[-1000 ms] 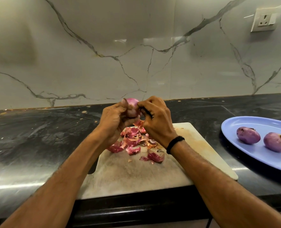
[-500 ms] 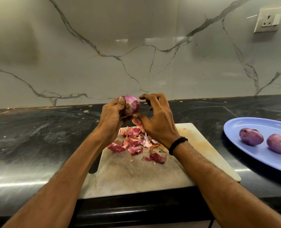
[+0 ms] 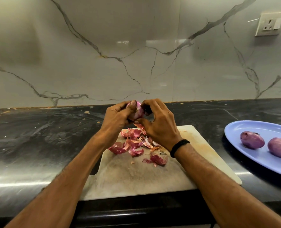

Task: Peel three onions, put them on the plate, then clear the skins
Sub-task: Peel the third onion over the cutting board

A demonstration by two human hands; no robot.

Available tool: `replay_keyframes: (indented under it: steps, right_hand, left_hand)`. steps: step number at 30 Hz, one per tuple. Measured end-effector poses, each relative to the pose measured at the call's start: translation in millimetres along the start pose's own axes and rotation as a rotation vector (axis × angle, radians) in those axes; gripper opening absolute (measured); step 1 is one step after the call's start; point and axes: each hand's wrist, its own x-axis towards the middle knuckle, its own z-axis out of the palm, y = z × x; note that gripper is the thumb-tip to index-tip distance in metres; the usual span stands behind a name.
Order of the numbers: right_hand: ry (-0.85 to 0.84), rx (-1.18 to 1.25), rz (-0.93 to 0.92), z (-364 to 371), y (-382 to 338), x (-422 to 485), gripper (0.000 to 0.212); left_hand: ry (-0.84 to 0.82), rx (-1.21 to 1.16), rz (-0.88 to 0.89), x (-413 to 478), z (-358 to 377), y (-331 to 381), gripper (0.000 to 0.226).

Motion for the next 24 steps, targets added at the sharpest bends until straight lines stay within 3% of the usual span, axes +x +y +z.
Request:
replay_keyframes:
  steps: [10,15,21,24]
  right_hand:
    - [0.014,-0.035,-0.024,-2.2,0.8,-1.5,0.043]
    - [0.007,-0.066,-0.056,1.6,2.5,-2.5,0.04]
    - [0.016,-0.071,-0.113,2.6,0.3,-4.8,0.018]
    - [0.016,-0.089,-0.113,6.7,-4.7,-5.3,0.019]
  left_hand:
    - [-0.033,0.063,0.047,-0.3,-1.1,-1.0,0.025]
    - [-0.031,0.076,0.04,1.2,-2.8,-2.4,0.033]
    - [-0.006,0.021,0.005,-0.5,-1.0,-1.0,0.033]
    - [0.046,-0.008,-0.026,1.2,-2.8,0.9,0.039]
